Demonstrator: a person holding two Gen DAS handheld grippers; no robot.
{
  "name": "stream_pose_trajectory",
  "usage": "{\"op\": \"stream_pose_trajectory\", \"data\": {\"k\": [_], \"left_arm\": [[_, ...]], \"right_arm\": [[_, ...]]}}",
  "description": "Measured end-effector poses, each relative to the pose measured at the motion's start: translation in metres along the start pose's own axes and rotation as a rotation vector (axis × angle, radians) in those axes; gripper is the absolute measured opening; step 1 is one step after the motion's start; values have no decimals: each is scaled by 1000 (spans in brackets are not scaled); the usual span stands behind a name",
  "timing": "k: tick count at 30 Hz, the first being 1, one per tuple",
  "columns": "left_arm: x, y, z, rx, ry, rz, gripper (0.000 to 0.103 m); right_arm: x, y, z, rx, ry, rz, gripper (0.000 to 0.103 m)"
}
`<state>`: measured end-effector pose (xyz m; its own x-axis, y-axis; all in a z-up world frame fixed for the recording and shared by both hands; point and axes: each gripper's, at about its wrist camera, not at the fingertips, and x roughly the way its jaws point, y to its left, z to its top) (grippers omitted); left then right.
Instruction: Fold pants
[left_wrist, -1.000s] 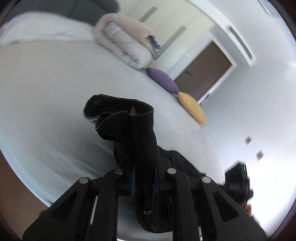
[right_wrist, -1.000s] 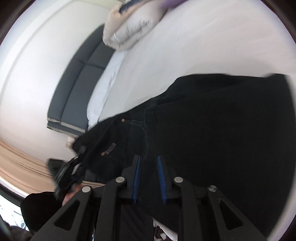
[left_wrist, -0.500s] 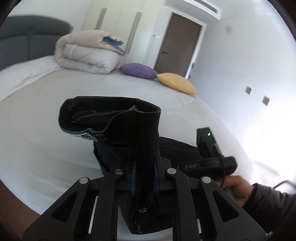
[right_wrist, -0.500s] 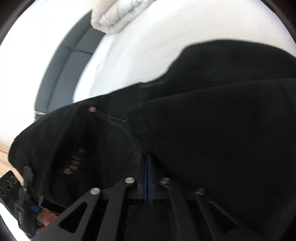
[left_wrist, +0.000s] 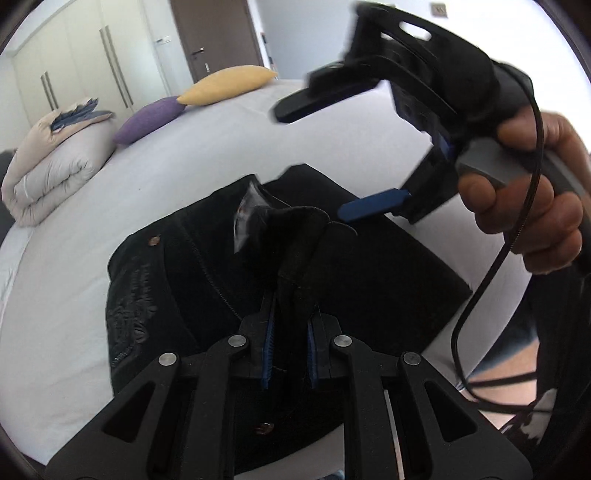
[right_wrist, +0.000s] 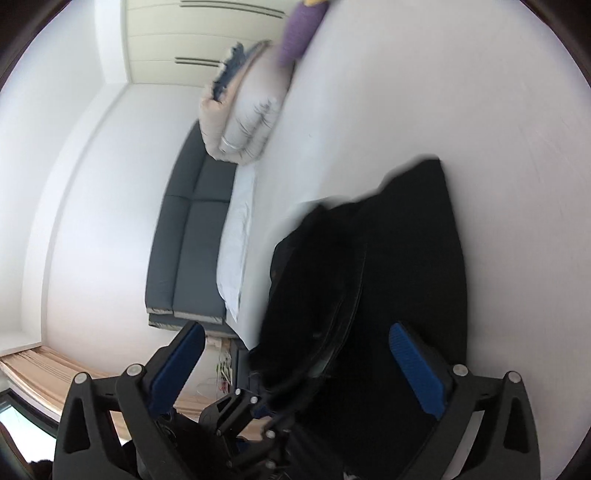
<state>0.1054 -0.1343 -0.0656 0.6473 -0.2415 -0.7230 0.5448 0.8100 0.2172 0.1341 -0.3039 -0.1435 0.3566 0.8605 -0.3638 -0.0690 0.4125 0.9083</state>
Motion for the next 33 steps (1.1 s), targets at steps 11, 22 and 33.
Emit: {"op": "stream_pose_trajectory", "data": {"k": [11,22,33], "left_arm": [[6,-35,15,72,-38,56,13],[-11,-69,4,151,-84,14,12],[1,-96,-1,186,-74,-46,12]], "right_arm": [[28,6,8,-46,85,-131,86],[8,19,5,-134,-39,-204,17],[-12,-2,-7,-112,-102,-195,17]]}}
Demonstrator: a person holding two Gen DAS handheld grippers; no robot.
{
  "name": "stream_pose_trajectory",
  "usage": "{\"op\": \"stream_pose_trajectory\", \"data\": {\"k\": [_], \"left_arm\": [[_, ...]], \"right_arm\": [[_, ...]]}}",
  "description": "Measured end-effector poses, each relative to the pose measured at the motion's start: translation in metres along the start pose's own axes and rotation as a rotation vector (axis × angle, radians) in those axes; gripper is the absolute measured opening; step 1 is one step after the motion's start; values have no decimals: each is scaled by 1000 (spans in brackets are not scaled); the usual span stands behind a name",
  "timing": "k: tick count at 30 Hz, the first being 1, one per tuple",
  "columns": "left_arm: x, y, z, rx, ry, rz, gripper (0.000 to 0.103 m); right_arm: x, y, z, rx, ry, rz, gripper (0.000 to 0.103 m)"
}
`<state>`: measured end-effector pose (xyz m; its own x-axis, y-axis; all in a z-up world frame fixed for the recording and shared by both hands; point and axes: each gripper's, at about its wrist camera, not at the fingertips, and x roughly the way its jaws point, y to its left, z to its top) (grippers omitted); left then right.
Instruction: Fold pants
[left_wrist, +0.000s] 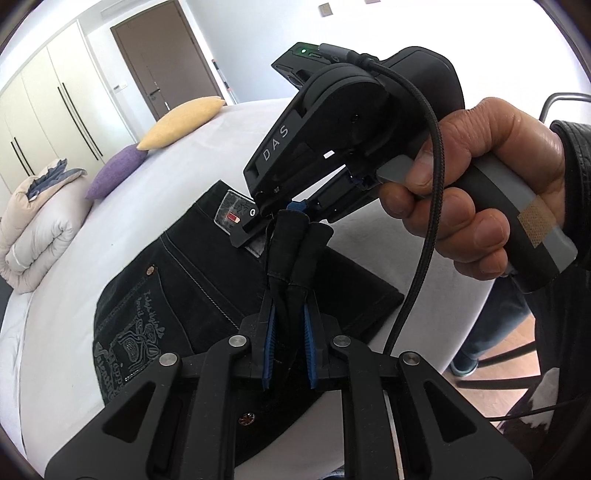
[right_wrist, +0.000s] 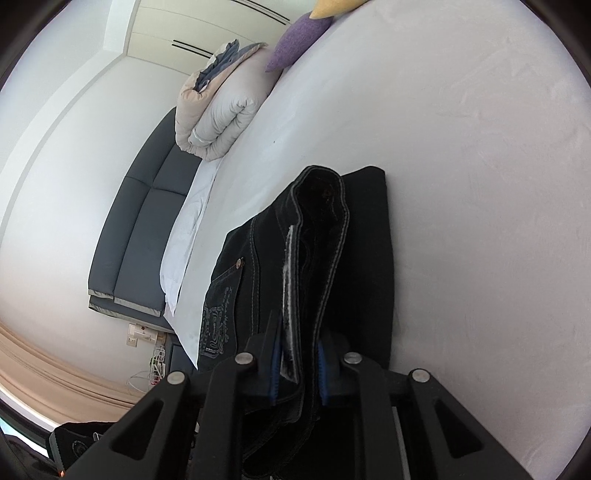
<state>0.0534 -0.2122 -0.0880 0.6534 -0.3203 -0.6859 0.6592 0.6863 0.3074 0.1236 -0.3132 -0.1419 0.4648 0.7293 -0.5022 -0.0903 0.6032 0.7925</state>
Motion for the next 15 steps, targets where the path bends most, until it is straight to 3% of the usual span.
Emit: {"op": "stream_pose_trajectory", "data": {"k": [4,7,9,11,14,15], "left_arm": [[7,-7,1,21,-3,-15,12],[18,-11,-7,22,39,-26,13],[19,-13,-8,0,31,-29,13],[11,-1,-8,-42,23,-65,17],[-13,24,-10,-168,-7,-162,19],[-21,34,-11,-212,-24,-185,19]], "right_arm": [[-7,-16,-8,34,-19,2,17],[-2,-17,-11,13,-9,-24,18],[-4,-21,-11,3,-5,6,20],[-10,-21,-11,17,-7,15,31],[-40,-16,-15,17,-75,-22,52],[-48,-14,-17,22,-96,-32,53]]}}
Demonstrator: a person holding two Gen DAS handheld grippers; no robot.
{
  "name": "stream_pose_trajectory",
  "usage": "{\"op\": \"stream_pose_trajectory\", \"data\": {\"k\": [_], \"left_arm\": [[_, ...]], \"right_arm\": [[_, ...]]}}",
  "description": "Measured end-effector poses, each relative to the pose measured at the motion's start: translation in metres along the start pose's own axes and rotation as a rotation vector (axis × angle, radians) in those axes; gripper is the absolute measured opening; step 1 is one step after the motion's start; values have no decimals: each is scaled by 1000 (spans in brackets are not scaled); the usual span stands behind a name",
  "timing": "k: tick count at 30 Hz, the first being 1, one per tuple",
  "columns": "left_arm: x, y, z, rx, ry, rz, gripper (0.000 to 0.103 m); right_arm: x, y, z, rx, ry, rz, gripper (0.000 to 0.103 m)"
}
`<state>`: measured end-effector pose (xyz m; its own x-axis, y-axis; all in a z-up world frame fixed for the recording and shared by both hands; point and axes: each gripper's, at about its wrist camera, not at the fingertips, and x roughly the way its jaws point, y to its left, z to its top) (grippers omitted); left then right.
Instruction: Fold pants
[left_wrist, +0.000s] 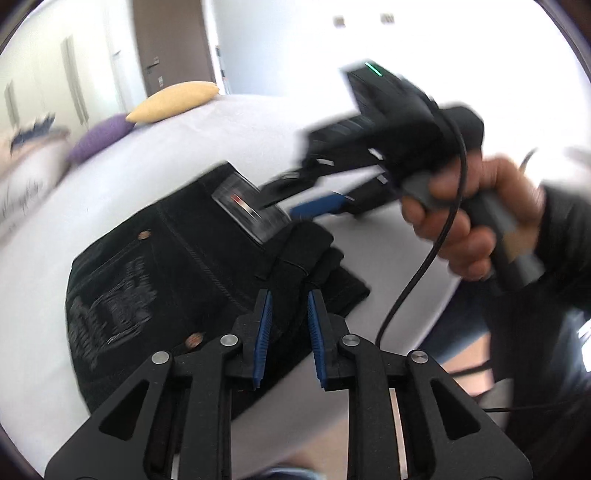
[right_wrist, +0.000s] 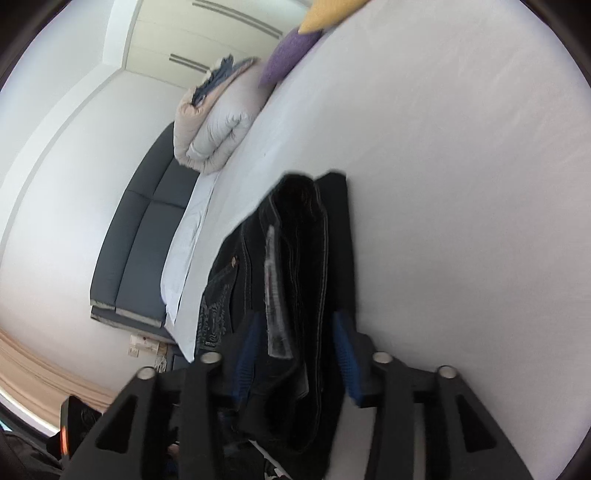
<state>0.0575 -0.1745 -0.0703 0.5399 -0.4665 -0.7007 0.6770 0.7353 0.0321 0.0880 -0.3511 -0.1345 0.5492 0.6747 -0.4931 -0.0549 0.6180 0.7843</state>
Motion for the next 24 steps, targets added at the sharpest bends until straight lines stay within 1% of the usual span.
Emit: {"op": "stream_pose_trajectory", "data": {"k": [1,2,3,4,6,9,10,11,12,13,14,15,17,20,22,24], "left_arm": [[-10,11,1,-47,-21,-29,20],[-18,25,3,-90,-39,-55,20],[-21,38,4,-119,-44,-64,21],[-23,59,9,-156,-42,-61,21],[-12,92,12,-212,-34,-43,21],[18,145,19,-312,7,-20,21],[29,163,19,-338,24,-1,21],[36,176,25,-359,40,18,21],[49,191,19,-393,75,34,21],[57,200,16,-416,87,15,21],[60,204,9,-442,86,-8,21],[59,202,2,-453,76,-14,21],[53,187,-7,-416,58,18,21],[33,165,-26,-398,19,61,21],[19,148,-40,-388,0,61,21],[5,126,-49,-331,-9,93,21]], "right_arm": [[-9,1,0,10,-11,17,53],[-15,6,0,12,-17,55,44],[-18,12,-1,-5,-17,83,28],[-17,19,-1,-23,-7,96,23],[-5,32,-4,-62,40,114,21],[21,35,-11,-79,121,62,21],[29,30,-15,-72,143,25,21],[34,24,-18,-67,147,-12,7],[34,16,-20,-56,143,-30,0],[32,7,-22,-27,134,2,0],[28,1,-24,-8,121,17,0],[26,-1,-24,-8,115,13,0],[20,-5,-26,-15,104,17,0],[17,-9,-30,-23,86,17,0],[14,-10,-33,-28,69,19,0],[11,-12,-37,-42,62,17,0]]}}
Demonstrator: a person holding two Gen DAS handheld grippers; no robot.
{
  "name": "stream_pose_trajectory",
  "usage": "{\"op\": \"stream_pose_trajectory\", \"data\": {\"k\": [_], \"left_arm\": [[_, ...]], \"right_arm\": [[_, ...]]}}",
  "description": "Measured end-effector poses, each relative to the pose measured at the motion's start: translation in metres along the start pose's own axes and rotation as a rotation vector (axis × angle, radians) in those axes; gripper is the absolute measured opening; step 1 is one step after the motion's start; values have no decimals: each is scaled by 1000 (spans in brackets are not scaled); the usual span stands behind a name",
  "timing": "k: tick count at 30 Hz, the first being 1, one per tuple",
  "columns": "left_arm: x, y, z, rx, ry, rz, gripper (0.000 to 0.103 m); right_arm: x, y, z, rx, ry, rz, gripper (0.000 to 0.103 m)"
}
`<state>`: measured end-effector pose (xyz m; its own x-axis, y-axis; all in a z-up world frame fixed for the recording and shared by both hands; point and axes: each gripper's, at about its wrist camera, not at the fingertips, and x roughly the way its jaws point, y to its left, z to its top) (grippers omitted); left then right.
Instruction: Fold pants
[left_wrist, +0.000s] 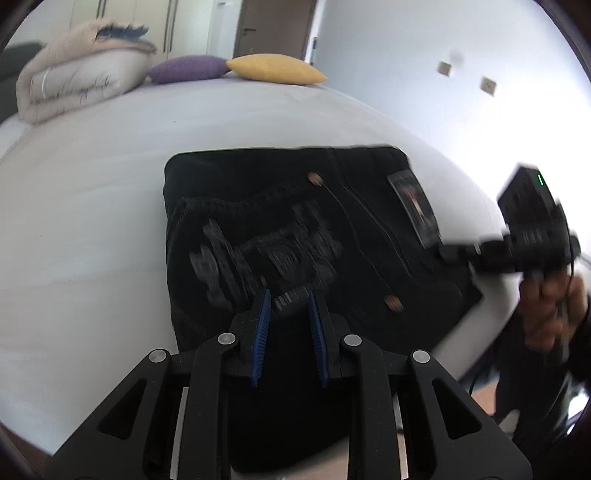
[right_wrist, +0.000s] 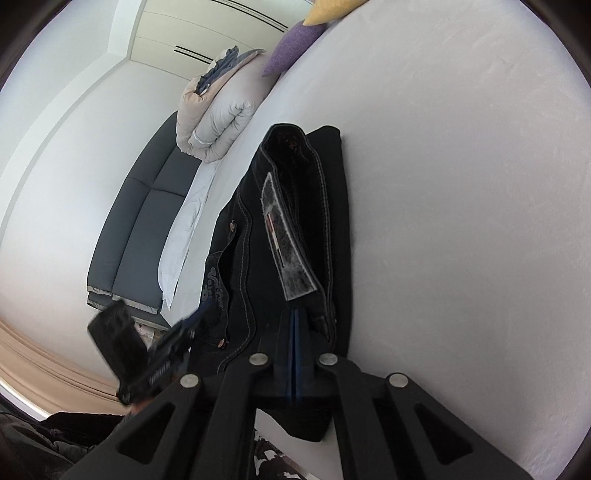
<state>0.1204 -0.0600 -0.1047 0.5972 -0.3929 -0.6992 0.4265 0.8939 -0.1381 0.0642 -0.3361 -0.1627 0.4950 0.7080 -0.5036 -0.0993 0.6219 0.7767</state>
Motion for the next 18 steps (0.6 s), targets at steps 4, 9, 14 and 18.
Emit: {"op": "stream_pose_trajectory", "data": {"k": [4,9,14,18], "left_arm": [[-32,-19,-20,41,-31,6,21],[-63,31,-7,-153,-156,37,101],[-20,78,14,-308,1,-63,102],[30,92,22,-366,152,-128,100]], "right_arm": [[-17,19,2,-65,-8,-23,12],[-53,22,23,-51,-169,-27,95],[-10,11,58,4,-34,-88,75],[24,1,64,42,44,-134,59]]}}
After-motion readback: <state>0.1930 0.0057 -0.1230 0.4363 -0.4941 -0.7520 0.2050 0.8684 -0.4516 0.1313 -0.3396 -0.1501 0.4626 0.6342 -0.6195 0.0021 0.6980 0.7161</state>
